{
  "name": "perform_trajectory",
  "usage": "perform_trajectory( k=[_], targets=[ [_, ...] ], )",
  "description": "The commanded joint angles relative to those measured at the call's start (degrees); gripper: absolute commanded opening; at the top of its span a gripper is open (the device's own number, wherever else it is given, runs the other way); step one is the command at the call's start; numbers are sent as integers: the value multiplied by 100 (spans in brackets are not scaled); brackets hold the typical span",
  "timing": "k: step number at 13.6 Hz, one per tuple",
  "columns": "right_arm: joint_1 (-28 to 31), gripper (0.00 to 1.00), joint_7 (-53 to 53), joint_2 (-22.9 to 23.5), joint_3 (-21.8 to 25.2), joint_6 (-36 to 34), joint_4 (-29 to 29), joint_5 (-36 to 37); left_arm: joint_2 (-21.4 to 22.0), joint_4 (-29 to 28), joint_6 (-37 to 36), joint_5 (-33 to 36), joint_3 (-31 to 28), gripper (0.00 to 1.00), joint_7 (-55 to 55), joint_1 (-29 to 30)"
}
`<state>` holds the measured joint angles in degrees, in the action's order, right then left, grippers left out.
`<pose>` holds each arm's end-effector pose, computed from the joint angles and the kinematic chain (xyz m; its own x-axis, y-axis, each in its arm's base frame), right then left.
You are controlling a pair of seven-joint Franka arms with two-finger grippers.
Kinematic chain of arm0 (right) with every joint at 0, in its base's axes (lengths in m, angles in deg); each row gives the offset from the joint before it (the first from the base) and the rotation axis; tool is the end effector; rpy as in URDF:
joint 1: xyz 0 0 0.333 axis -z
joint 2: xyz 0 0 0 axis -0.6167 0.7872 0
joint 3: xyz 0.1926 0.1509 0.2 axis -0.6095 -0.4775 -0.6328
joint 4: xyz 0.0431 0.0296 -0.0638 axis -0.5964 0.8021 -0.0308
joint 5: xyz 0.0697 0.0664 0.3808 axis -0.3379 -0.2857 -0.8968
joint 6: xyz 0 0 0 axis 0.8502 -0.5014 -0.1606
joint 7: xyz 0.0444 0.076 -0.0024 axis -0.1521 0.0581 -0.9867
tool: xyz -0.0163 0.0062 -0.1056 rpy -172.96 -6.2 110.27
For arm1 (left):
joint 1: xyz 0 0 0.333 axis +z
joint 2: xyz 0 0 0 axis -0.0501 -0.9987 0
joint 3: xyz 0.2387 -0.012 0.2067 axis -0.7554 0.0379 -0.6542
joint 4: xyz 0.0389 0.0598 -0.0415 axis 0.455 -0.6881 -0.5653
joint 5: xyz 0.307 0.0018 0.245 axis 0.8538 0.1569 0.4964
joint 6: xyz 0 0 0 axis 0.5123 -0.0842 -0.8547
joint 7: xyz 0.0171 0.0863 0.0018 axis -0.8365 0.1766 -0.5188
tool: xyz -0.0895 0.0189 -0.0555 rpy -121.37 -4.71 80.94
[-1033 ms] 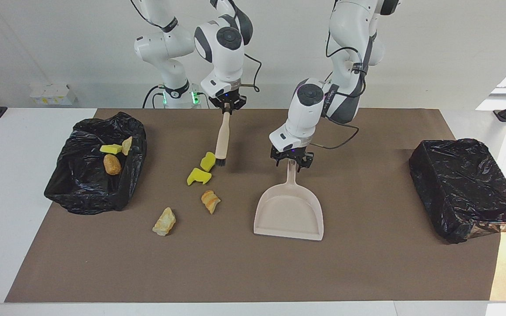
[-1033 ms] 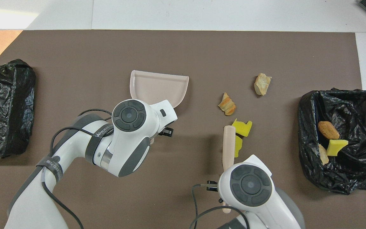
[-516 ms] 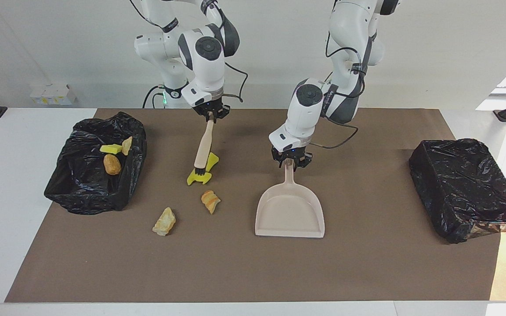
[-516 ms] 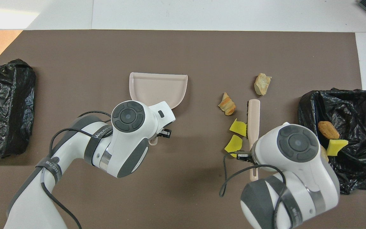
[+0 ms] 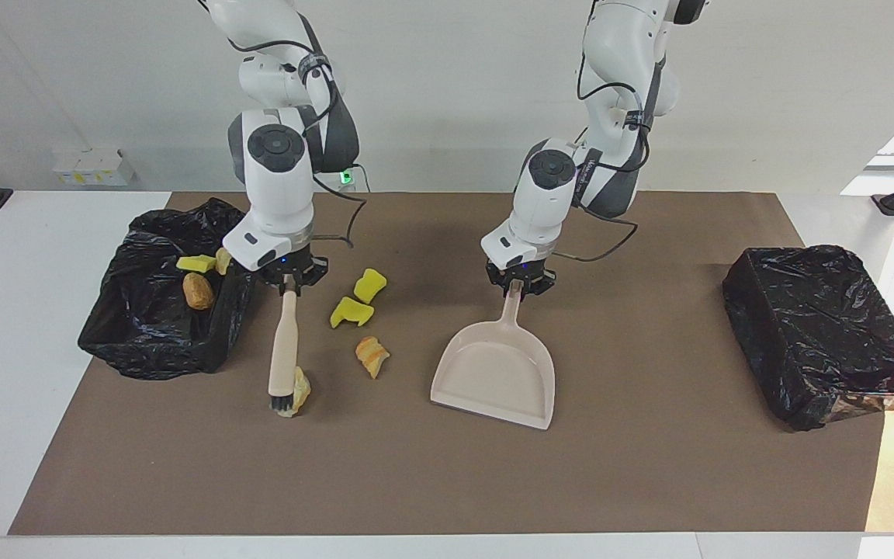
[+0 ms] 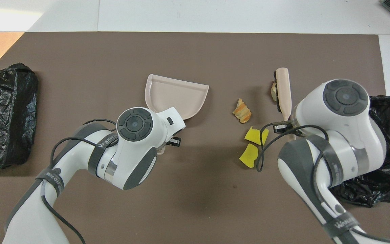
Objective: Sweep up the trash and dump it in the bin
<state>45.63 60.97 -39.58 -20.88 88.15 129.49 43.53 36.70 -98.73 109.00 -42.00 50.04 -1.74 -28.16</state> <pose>0.5970 0.0855 0.4254 0.9895 0.1376 -0.0443 0.1442 -0.9614 0.2345 0.5019 -0.3233 0.3563 0.9056 -0.4236 0.0229 -0.4242 -0.9043 0.0471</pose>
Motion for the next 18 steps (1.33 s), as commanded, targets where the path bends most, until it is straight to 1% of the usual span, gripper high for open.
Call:
perform_trajectory(
  k=[1, 2, 4, 6, 8, 9, 11, 13, 14, 15, 16, 18],
  targets=[
    [246, 0, -936, 596, -30, -159, -792, 169, 163, 39, -204, 8, -18, 0, 1088, 395],
    [342, 0, -1052, 763, -12, -159, -916, 221, 163, 152, -301, 0, -18, 0, 1292, 423],
    [422, 0, -1211, 1019, -12, -133, -926, 624, 198, 320, -565, 8, -18, 0, 1887, 746],
    [501, 0, -1194, 1107, -12, -71, -830, 591, 391, 382, -872, 8, -18, 0, 2635, 958],
    [554, 0, -1098, 977, -30, -150, -471, 486, 540, 382, -935, 8, -18, 0, 3294, 1195],
    [536, 0, -827, 845, -30, -203, -251, 320, 611, 382, -1013, 8, -18, 0, 3698, 1336],
    [458, 0, -527, 582, -82, -264, 206, 65, 673, 382, -1285, 8, -18, 0, 4733, 1504],
    [90, 0, 33, 466, -100, -421, 322, -461, 761, 294, -1444, 26, -36, 0, 5475, 1591],
    [-86, 0, 359, 449, -100, -527, 313, -568, 813, 216, -1471, 43, -36, 0, 5590, 1583],
    [-227, 0, 658, 440, -100, -537, 313, -691, 875, 84, -1436, 218, -36, 0, 5600, 1522],
    [-272, 0, 800, 422, -109, -546, 313, -875, 893, 48, -1427, 507, -18, 0, 5600, 1487],
    [-500, 0, 845, 369, -109, -651, 331, -1175, 867, -92, -1384, 615, -18, 0, 5592, 1268]
  ],
)
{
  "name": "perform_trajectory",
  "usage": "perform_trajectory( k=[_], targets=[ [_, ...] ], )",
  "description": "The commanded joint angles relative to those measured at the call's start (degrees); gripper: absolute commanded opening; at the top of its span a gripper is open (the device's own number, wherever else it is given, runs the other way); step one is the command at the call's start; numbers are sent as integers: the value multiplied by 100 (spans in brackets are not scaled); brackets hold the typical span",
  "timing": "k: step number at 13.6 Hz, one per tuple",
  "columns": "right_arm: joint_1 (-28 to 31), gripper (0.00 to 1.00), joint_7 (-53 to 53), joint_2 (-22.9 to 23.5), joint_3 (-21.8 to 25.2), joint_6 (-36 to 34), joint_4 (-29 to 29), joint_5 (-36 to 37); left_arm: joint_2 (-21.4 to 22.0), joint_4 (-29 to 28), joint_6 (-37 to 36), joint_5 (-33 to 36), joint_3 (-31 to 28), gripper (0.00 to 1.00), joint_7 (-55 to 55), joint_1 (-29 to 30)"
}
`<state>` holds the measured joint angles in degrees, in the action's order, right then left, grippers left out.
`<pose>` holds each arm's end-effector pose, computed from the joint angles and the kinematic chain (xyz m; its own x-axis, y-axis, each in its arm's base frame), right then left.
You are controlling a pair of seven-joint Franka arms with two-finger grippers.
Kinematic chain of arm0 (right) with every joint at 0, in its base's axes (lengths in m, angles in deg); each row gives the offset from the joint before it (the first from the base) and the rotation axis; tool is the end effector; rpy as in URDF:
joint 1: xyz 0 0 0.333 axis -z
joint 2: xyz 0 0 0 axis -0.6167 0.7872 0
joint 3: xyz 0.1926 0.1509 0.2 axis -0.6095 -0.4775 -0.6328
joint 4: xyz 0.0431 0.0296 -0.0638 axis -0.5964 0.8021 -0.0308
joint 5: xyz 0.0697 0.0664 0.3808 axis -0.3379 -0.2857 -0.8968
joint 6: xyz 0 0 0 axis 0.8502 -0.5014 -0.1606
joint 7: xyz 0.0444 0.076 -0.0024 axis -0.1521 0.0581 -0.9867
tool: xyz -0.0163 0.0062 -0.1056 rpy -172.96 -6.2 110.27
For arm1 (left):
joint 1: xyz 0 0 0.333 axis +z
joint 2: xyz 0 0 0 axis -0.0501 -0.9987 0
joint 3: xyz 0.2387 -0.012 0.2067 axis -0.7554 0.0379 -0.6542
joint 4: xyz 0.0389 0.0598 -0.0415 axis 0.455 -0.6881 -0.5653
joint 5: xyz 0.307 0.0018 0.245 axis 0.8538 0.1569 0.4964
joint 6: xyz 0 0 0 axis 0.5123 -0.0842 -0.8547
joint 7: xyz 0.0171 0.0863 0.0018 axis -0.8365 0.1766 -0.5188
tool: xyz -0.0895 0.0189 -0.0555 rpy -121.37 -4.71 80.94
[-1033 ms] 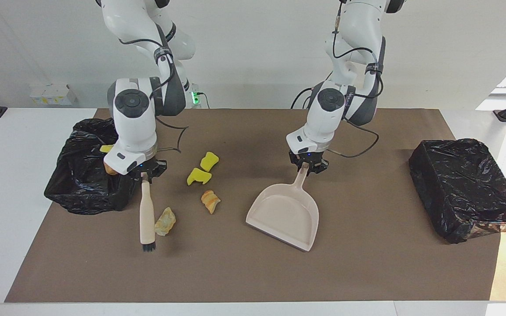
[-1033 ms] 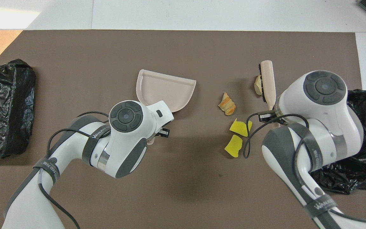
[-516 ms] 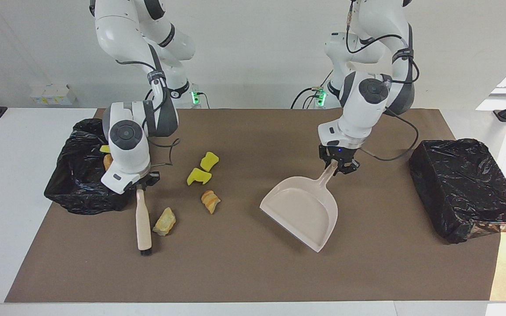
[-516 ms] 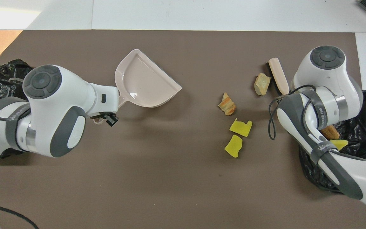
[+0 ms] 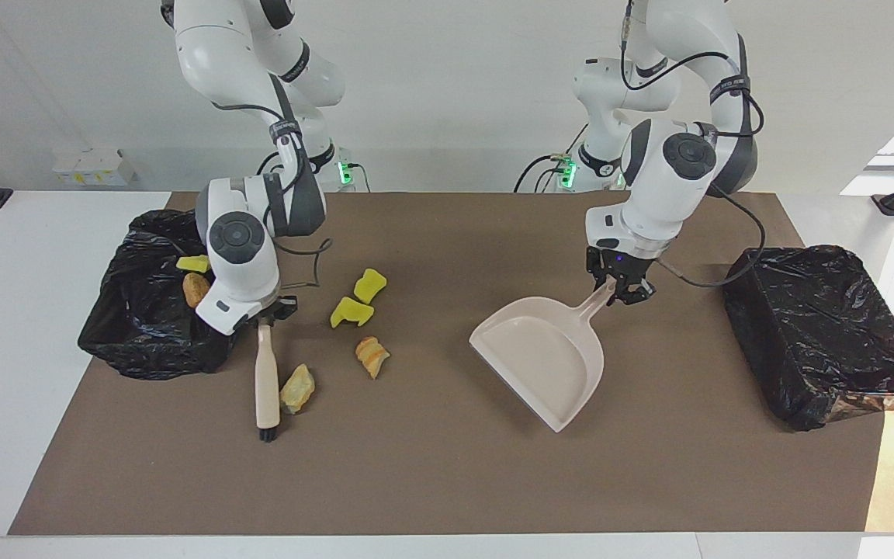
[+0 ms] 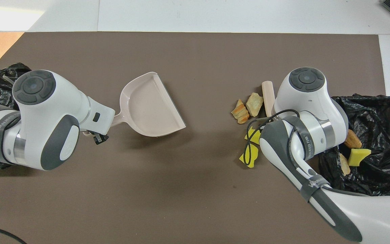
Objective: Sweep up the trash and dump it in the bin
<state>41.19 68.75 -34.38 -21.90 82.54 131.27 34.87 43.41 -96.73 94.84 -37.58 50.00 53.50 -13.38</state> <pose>0.5691 0.1450 0.3526 0.9665 0.0301 -0.2547 0.0652 -0.9893 0.1307 0.5453 -0.1737 0.4195 0.3735 -0.9256 -0.0612 -0.9259 -0.3760 0.0356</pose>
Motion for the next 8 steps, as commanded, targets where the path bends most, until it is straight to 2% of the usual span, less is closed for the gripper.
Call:
perform_trajectory(
  k=[1, 5, 8],
  targets=[
    [-83, 0, 102, -168, -6, -117, 153, -388, 195, -379, 102, 200, -23, 0, 59, -343],
    [-276, 0, 760, -168, -41, -257, 39, -670, 28, -433, 278, 235, -23, 0, -186, -607],
    [-267, 0, 709, -361, -42, -765, -101, -670, -138, -442, 507, 577, -23, 0, -468, -949]
  ],
)
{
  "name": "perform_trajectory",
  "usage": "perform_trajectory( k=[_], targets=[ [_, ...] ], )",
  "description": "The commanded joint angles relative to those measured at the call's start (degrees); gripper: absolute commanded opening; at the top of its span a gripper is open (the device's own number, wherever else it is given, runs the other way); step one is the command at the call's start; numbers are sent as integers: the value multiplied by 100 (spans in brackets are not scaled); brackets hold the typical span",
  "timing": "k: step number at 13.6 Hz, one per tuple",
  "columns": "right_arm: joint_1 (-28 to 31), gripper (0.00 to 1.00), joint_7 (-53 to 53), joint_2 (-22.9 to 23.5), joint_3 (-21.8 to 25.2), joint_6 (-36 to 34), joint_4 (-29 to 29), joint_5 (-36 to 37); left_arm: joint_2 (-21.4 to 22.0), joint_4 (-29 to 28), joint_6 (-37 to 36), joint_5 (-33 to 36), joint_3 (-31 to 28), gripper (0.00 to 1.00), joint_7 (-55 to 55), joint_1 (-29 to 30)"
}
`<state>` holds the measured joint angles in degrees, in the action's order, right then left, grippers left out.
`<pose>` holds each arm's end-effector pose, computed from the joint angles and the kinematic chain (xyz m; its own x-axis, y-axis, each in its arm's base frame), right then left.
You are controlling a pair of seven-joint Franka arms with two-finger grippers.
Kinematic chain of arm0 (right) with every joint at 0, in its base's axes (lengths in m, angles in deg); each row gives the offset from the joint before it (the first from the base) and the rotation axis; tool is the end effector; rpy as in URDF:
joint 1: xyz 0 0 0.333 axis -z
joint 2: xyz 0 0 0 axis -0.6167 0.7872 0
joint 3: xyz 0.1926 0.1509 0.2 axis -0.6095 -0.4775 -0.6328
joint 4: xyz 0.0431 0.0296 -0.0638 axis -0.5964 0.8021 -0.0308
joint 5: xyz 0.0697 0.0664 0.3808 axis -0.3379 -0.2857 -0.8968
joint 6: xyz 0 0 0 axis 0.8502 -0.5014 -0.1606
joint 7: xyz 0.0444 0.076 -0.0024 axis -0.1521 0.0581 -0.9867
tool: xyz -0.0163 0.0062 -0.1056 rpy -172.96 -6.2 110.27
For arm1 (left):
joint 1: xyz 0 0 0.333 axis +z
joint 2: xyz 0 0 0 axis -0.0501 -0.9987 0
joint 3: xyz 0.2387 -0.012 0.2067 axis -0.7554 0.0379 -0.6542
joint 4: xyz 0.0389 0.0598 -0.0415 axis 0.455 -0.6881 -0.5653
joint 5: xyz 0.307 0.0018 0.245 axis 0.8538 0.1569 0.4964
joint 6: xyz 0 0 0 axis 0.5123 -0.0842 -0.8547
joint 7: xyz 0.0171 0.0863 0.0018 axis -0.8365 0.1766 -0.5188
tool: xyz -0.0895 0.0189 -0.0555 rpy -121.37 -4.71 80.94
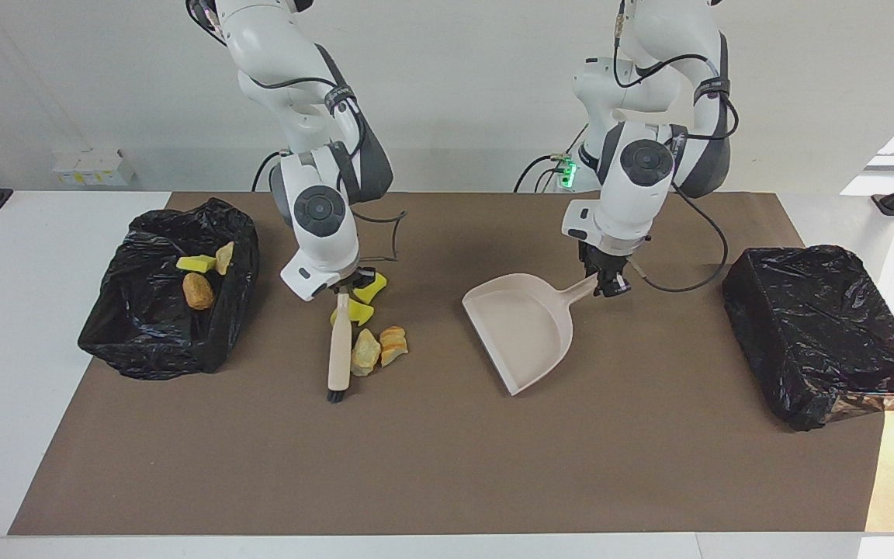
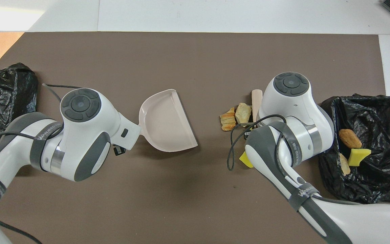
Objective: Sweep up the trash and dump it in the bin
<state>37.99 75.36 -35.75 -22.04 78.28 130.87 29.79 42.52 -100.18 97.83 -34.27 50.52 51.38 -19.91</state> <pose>0.5493 0.1812 0.3650 0.9506 -0.0613 -0.3043 -0.0270 -0.9929 0.1159 0.5148 -0.2336 0.3877 0.2623 -0.9584 -0.1131 -0.9637 -0.2661 0.0201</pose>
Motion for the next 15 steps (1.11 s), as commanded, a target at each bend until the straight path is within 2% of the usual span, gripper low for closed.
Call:
perform_trajectory(
  k=[1, 3, 4, 6, 11, 15],
  targets=[
    [53, 0, 39, -373, -28, -463, -71, -162, -111, -89, 322, 403, -66, 0, -257, -306],
    [61, 0, -74, -602, -19, -700, 25, -171, -120, -89, 358, 544, -66, 0, -239, -306],
    [148, 0, -258, -612, -19, -580, 121, -171, -120, -97, 349, 641, -66, 0, -230, -315],
    [307, 0, -750, -473, -10, -193, 140, -119, -120, -97, 384, 633, -66, 0, -230, -306],
    [220, 0, -664, -165, -28, 274, 342, -162, -120, -106, 367, 633, -66, 0, -230, -315],
    [-490, 0, -655, -32, -28, 431, 333, -662, -120, -106, 384, 633, -58, 0, -239, -315]
  ],
)
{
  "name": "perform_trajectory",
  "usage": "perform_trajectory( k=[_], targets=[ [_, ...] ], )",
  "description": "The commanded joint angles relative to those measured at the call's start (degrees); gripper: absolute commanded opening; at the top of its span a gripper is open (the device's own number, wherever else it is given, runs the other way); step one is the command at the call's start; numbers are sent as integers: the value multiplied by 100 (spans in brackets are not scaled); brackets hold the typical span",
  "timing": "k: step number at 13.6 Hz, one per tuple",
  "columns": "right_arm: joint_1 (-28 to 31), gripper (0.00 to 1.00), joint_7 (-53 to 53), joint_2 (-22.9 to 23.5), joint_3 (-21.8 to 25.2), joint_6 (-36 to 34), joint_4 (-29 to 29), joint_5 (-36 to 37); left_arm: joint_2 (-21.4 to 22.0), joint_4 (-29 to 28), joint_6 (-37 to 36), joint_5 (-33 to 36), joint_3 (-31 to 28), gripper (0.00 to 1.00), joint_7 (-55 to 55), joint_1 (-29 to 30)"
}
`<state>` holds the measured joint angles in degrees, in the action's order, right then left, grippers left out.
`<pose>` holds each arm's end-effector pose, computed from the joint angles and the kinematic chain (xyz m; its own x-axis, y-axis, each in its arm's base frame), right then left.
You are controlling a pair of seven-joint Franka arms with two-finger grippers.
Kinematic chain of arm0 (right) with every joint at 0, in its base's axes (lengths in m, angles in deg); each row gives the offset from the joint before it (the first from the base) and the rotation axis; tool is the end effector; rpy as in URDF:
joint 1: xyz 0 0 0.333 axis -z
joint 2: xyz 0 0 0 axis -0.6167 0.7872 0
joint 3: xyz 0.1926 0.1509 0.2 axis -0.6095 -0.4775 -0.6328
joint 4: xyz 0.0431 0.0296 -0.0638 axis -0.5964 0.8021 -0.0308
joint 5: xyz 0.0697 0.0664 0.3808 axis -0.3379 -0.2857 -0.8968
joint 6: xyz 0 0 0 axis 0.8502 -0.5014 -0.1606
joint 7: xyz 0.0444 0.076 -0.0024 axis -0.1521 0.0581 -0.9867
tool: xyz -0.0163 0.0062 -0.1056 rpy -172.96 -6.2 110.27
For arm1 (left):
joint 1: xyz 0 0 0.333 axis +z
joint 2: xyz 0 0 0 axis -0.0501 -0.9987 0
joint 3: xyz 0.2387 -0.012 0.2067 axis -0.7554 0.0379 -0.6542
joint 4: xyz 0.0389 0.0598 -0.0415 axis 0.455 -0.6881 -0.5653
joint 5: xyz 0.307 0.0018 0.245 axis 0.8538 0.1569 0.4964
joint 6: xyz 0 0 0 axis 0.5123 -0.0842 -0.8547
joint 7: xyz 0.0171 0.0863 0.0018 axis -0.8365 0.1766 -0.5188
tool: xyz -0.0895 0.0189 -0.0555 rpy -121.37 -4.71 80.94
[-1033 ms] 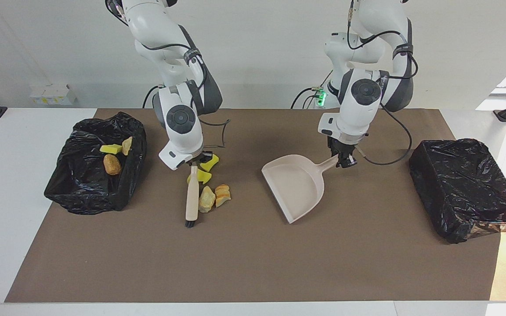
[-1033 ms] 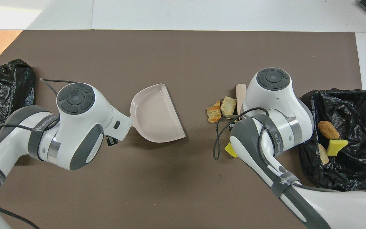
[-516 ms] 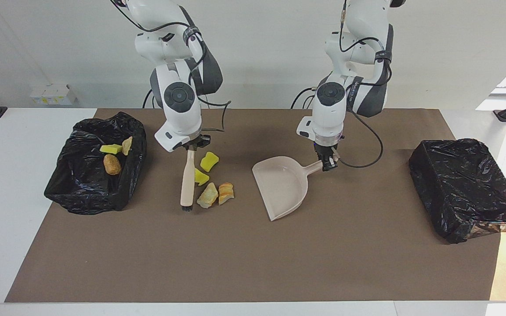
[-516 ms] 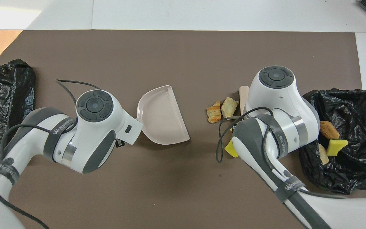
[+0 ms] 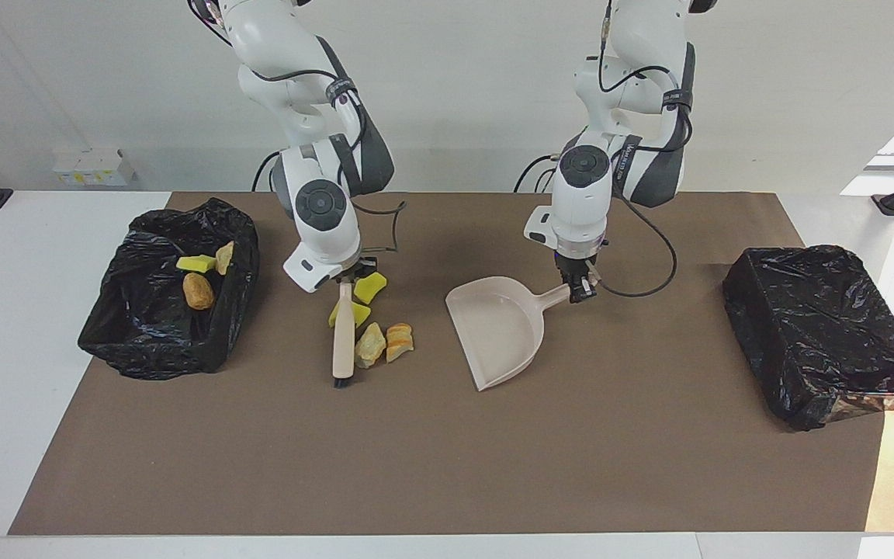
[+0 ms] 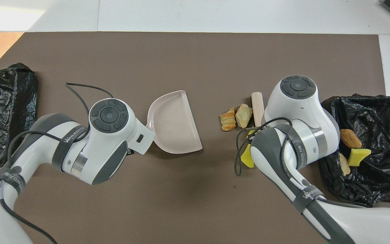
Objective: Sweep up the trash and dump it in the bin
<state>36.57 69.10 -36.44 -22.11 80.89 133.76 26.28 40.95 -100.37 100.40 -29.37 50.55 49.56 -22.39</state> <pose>0.5346 0.1994 0.3530 0.9438 0.0591 -0.3250 0.0739 -0.9967 0.0332 0.5110 -0.2553 0.3746 0.2071 -0.9660 -0.1550 -0.9783 -0.2037 -0.0381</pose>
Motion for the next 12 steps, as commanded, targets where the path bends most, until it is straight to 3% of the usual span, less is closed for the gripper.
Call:
perform_trajectory(
  k=[1, 5, 9, 12],
  targets=[
    [-585, 0, -12, 46, -21, 241, 45, -477, 46, -105, 136, 143, -60, 0, -66, -66],
    [-1193, 0, 620, 46, -21, 374, -60, -1127, 142, -403, 425, 143, -60, 0, -66, -66],
    [-1098, 0, 631, -383, -21, -91, -149, -1287, 274, -851, 1241, 125, -60, 0, 109, -22],
    [-1229, 0, 674, -534, -21, -294, -149, -1348, 266, -869, 1313, 99, -51, 0, 434, 145]
  ],
)
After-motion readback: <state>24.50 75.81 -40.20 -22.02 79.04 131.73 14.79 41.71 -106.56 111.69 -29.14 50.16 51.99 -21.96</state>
